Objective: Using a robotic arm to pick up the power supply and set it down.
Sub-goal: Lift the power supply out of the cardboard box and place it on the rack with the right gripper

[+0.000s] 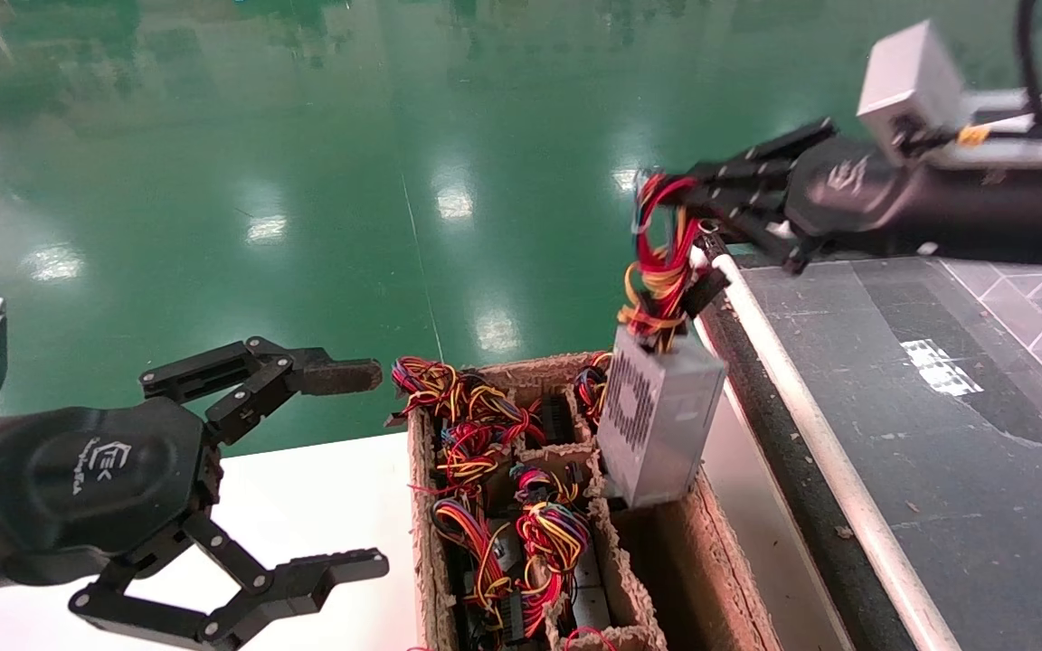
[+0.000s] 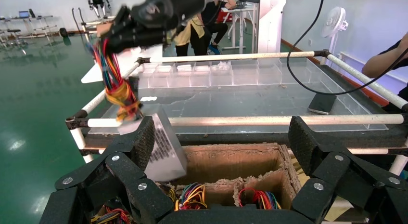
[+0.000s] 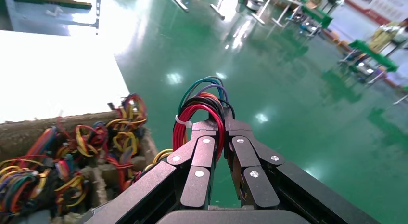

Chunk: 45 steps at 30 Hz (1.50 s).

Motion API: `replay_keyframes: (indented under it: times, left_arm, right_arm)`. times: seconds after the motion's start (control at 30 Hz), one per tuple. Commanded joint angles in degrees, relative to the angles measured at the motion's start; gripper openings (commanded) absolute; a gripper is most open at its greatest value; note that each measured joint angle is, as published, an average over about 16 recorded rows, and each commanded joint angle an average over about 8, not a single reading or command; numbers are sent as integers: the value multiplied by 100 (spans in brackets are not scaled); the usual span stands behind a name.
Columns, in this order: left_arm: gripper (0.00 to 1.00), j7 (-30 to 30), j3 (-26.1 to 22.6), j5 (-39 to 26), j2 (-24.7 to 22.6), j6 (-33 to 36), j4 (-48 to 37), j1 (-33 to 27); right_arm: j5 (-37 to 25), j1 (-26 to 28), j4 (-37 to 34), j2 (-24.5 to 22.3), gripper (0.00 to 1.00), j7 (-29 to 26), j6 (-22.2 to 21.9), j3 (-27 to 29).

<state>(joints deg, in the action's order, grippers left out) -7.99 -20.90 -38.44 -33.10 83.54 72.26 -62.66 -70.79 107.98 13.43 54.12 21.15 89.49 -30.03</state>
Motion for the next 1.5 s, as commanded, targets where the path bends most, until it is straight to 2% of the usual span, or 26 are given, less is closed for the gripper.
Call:
replay_keyframes:
  times: [0.03, 0.3, 0.53, 0.63, 0.87, 1.03, 1.23, 1.5]
  left_arm:
    - [100, 0, 0, 0, 0, 0, 0, 0]
    - [100, 0, 0, 0, 0, 0, 0, 0]
    - [100, 0, -1, 0, 0, 0, 0, 0]
    - [100, 0, -1, 1, 0, 0, 0, 0]
    - [100, 1, -1, 1, 0, 0, 0, 0]
    - [100, 1, -1, 1, 1, -1, 0, 0]
    - [100, 1, -2, 1, 1, -1, 0, 0]
    - [100, 1, -2, 1, 1, -1, 0, -1]
  right_arm:
    - [20, 87, 108, -71, 0, -37, -13, -3]
    - [-256, 640, 54, -339, 0, 37, -366, -115]
    - [-645, 1038, -340, -505, 0, 376, -1046, -278]
    - [-779, 1148, -583, -561, 0, 519, -1534, -330]
    - [-1012, 1192, -1082, -516, 0, 723, -3132, -428]
    - [-1058, 1068, -1289, -456, 0, 762, -3815, -452]
    - [-1033, 895, -1375, -366, 0, 788, -4241, -433]
    - [-965, 655, -1397, -88, 0, 749, -4529, -385]
